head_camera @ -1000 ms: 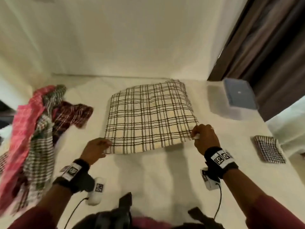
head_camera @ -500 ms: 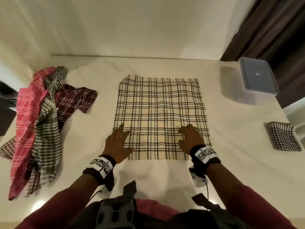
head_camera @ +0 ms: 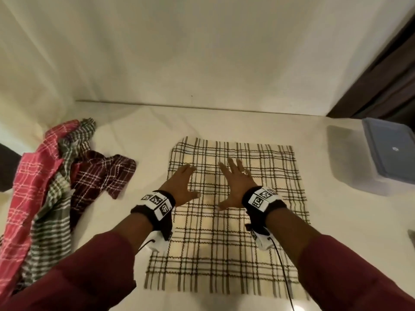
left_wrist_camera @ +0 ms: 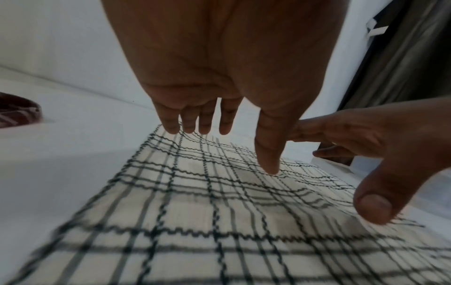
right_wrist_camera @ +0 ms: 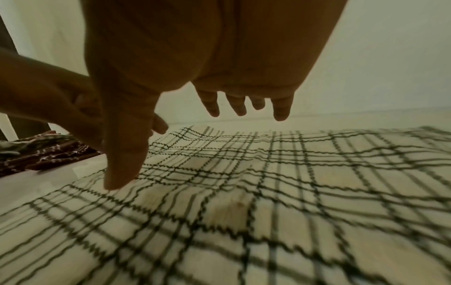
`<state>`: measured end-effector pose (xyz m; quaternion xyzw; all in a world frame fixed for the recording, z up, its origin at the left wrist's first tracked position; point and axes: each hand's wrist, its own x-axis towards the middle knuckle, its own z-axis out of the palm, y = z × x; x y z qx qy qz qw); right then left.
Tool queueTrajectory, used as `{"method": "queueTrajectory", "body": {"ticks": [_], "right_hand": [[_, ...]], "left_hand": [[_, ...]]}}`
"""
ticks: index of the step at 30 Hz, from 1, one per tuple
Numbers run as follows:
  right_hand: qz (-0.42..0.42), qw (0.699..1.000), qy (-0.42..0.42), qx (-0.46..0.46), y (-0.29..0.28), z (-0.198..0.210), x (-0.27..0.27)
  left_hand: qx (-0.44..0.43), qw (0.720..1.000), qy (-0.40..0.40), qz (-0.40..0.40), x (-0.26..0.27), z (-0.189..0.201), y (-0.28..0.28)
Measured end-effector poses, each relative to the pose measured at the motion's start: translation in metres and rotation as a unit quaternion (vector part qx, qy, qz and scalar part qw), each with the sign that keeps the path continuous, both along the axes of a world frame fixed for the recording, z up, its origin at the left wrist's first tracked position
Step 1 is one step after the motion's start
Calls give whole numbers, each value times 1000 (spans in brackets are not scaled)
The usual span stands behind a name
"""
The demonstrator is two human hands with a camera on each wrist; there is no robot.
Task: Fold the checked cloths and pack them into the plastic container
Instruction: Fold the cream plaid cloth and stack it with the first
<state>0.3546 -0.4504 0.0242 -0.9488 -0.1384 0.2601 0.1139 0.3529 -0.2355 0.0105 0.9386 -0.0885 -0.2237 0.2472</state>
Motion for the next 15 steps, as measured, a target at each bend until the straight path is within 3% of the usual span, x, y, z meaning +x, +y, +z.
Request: {"method": "queueTrajectory", "body": {"ticks": [5, 9, 12, 15], "right_hand": [[56, 996, 52, -41, 29, -27, 50], [88, 993, 58, -49, 37, -53, 67], [111, 992, 44, -41, 24, -67, 71], [81, 995, 43, -35, -12, -66, 77]], "left_hand": [[77, 995, 9, -64, 61, -15, -15], [157, 978, 57, -128, 73, -46, -21], [176, 974, 65, -128, 70, -58, -17], [174, 972, 85, -133, 73, -55, -15]]}}
